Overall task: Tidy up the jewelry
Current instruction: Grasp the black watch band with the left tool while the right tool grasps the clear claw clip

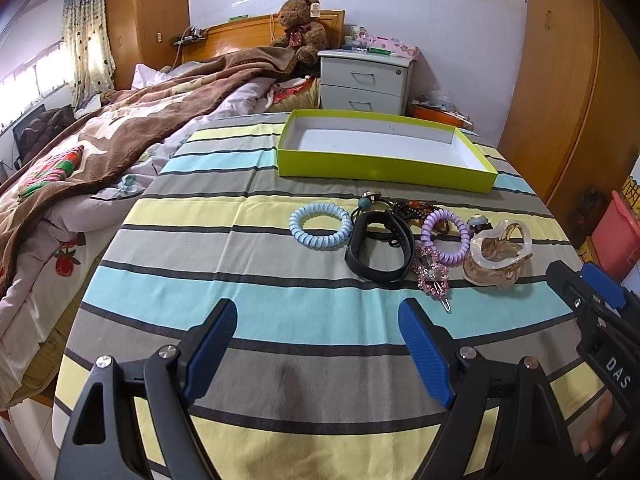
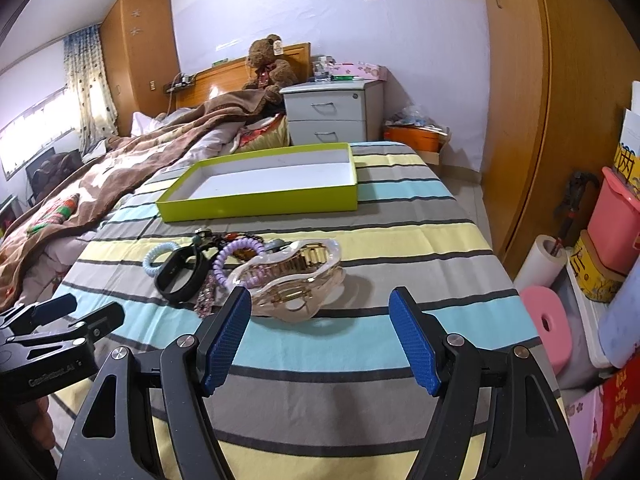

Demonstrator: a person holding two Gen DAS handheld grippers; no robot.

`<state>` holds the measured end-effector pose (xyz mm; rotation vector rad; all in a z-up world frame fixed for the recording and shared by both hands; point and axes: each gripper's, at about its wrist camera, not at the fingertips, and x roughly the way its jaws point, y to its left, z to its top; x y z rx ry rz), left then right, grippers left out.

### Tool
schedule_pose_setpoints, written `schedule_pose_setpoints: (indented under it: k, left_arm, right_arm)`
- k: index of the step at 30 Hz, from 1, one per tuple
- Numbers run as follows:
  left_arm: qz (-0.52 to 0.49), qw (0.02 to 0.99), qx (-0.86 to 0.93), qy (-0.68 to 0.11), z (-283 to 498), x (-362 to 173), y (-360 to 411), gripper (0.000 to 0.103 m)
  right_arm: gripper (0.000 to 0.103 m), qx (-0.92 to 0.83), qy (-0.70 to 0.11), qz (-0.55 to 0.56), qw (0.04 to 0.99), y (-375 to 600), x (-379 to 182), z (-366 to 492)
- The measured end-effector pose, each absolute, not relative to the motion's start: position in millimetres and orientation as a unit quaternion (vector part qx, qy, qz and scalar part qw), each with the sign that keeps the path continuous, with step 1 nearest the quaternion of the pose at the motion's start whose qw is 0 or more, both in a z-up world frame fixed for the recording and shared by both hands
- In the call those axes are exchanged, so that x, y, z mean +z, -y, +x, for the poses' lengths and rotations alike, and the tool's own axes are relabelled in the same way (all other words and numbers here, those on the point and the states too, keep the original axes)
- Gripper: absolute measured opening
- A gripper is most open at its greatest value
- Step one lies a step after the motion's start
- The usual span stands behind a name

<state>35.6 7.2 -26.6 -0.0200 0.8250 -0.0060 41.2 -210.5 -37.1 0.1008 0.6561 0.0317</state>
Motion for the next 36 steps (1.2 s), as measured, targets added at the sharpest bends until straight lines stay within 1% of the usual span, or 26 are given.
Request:
schedule_pose_setpoints:
  k: [6,12,23,28,30,32,33,34,36]
  left_arm:
    - [-0.020,0.910,-0.024,-0.414,44.9,-31.3,-15.5,0.084]
    - [-0.023,0.904,-0.045,-0.424,52.2,-34.0,-19.2,0.085]
    - [-0.051,0.894,-0.080,-0.439,59.2,-33.6,-31.1,0.085]
    - [-0.078,0.885,-0.074,-0.453,66.5,-36.3,-39.6,0.084]
    - [-0.076,0.887,-0.078,-0.449,67.7,-34.3,-39.1,0.084]
    - [-0.073,0.888,-0.080,-0.448,69.5,-32.6,-38.2,0.084]
    - [-0.072,0.887,-0.081,-0.449,71.2,-32.4,-37.6,0.084]
    - [-0.072,0.886,-0.081,-0.450,72.9,-32.3,-37.2,0.084]
    - [-0.071,0.886,-0.080,-0.451,76.1,-32.7,-36.7,0.084]
  right_arm:
    - [0.072,0.002,-0.352,0.085,0.932,224.4,-41.8,59.6]
    - [0.072,0.031,-0.373,0.102,0.922,214.3,-39.3,79.8]
    - [0.071,0.003,-0.420,0.099,0.902,205.2,-53.3,103.9]
    - [0.063,0.014,-0.433,0.104,0.896,208.8,-56.8,109.1]
    - [0.055,0.018,-0.431,0.096,0.897,208.9,-55.1,108.6]
    - [0.044,0.013,-0.429,0.069,0.901,208.7,-51.1,105.7]
    - [0.041,0.011,-0.430,0.060,0.901,210.6,-49.3,104.8]
    - [0.036,0.011,-0.433,0.058,0.899,213.0,-48.4,105.1]
    - [0.034,0.015,-0.435,0.049,0.899,218.1,-45.6,104.7]
